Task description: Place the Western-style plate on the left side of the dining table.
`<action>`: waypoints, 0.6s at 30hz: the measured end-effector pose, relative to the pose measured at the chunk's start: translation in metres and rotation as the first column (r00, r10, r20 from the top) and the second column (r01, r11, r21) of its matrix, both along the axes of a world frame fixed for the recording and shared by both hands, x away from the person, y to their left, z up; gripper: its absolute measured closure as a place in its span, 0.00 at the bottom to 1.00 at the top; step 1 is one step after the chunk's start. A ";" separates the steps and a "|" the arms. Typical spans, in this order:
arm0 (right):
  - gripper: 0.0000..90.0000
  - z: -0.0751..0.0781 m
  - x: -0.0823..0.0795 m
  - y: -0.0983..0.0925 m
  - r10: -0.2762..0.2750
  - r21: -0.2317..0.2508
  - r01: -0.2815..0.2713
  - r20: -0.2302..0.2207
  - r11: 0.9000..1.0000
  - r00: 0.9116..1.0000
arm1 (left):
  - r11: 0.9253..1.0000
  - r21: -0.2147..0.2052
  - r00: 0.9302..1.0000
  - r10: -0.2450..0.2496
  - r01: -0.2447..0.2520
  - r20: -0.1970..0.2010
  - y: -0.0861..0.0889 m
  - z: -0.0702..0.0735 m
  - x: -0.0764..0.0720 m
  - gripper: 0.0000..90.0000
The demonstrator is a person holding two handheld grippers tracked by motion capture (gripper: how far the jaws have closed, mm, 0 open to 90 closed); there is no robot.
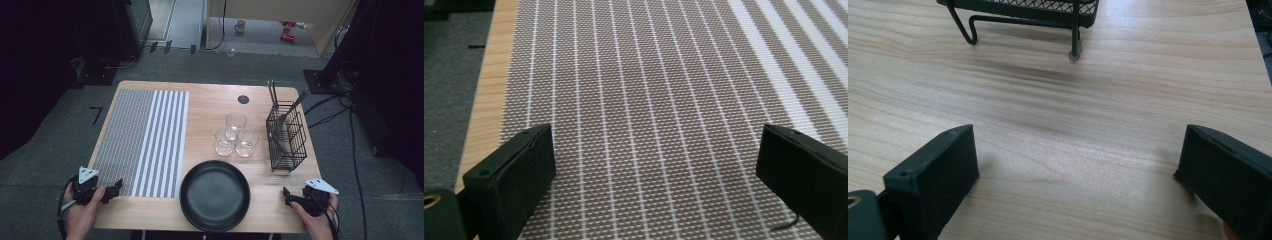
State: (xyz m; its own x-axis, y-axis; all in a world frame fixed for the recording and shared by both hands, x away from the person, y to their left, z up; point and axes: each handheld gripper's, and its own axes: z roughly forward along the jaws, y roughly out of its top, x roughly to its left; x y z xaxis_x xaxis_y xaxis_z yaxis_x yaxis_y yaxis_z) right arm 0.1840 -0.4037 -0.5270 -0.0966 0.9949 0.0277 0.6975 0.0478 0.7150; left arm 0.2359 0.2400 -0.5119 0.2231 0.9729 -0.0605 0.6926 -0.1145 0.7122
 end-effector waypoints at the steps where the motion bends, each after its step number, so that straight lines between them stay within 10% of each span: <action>1: 0.02 0.000 0.000 0.000 0.000 0.000 0.000 0.000 1.000 1.000 | 1.000 0.000 1.000 0.000 0.000 0.000 0.000 0.000 0.000 0.03; 18: 0.05 0.020 -0.009 0.013 0.007 0.075 -0.012 0.067 0.997 0.998 | 0.997 -0.060 0.996 -0.053 0.057 0.068 -0.022 0.014 -0.008 0.03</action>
